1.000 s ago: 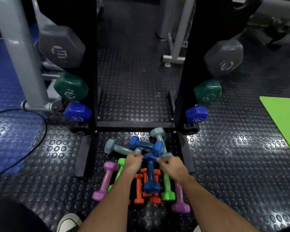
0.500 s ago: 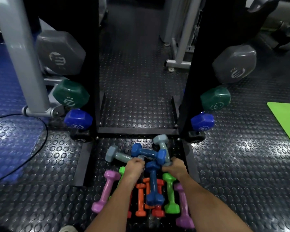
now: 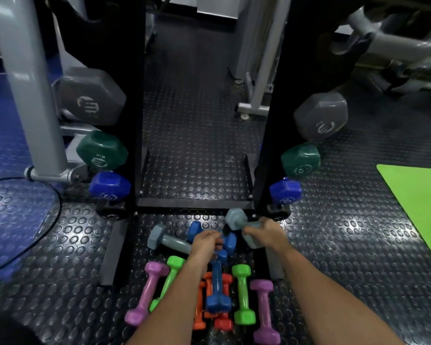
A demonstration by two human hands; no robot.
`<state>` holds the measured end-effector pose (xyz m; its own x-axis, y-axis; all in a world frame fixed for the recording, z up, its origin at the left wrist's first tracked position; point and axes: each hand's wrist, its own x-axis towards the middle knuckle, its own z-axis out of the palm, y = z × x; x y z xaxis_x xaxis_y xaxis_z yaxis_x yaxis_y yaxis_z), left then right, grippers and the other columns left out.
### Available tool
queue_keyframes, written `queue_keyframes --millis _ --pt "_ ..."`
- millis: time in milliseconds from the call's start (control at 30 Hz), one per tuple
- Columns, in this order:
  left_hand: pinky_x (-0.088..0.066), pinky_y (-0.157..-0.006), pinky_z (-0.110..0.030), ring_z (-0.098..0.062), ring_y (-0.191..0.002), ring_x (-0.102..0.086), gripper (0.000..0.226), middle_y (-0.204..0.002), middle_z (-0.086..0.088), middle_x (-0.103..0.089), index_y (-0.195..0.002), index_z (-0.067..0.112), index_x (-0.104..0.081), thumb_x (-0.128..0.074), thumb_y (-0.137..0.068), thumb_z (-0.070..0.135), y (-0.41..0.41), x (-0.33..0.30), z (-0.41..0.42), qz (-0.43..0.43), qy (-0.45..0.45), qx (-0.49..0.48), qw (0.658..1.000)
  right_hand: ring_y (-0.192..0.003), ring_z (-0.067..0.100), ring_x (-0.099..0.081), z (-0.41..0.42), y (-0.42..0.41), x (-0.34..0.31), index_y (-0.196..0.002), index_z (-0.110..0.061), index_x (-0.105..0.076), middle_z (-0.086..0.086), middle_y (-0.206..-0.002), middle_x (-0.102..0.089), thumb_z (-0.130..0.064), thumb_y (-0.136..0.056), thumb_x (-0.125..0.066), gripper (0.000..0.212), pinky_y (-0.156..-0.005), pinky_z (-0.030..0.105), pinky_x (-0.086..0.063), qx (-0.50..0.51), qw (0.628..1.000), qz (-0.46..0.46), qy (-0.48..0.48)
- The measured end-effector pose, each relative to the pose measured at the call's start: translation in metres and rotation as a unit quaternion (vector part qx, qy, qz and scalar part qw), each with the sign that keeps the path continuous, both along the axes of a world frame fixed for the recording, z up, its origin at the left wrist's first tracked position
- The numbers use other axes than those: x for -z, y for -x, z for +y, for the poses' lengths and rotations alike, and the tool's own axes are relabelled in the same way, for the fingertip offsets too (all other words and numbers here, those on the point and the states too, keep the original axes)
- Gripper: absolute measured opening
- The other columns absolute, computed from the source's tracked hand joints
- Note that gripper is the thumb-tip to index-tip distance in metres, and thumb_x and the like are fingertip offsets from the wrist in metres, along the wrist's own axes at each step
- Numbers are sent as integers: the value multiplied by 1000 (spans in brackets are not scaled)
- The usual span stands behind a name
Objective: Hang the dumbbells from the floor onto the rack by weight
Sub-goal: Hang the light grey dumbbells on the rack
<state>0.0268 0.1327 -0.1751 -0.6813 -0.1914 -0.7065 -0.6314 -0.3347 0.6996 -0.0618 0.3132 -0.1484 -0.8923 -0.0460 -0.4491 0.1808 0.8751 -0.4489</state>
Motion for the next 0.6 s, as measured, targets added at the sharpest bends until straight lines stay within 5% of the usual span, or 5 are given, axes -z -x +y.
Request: queue_keyframes --millis 67,200,400,500,600 --pt "-43 -56 -26 -17 -69 -62 13 -87 -6 -70 -105 13 -66 -56 -101 20 2 -10 5 -2 -10 -1 1000 -87 23 -72 6 -6 -13 -96 -16 -74 4 -90 -75 -78 -50 -63 79 -69 29 -52 10 1000 -3 13" --pt "-49 -59 -28 -18 -70 -65 17 -89 -8 -70 -111 9 -63 -53 -103 21 5 -19 25 -18 -65 2 998 -80 18 -72 9 -25 -35 -91 -18 -72 0 -86 -76 -74 -51 -72 69 -65 31 -56 44 997 -17 64" --pt "-55 -66 -39 -23 -55 -67 24 -60 -10 -67 -77 3 -63 -59 -99 12 0 -44 46 -65 -247 -43 966 -66 15 -69 19 -53 -74 -86 -19 -75 -3 -73 -74 -69 -51 -77 61 -59 32 -54 41 990 -9 136" --pt "-56 -71 -40 -28 -73 -66 25 -69 -15 -72 -87 -3 -66 -60 -100 18 -8 -50 53 -66 -295 -77 950 -63 12 -68 26 -65 -97 -86 -15 -74 2 -72 -76 -64 -56 -77 58 -55 31 -53 16 993 -16 117" --pt "-60 -51 -31 -25 -58 -73 27 -66 -15 -74 -91 -4 -66 -53 -104 17 -13 -64 65 -42 -309 -89 946 -70 9 -69 38 -74 -118 -84 -18 -73 3 -81 -77 -60 -55 -78 51 -62 35 -56 -10 996 -9 92"
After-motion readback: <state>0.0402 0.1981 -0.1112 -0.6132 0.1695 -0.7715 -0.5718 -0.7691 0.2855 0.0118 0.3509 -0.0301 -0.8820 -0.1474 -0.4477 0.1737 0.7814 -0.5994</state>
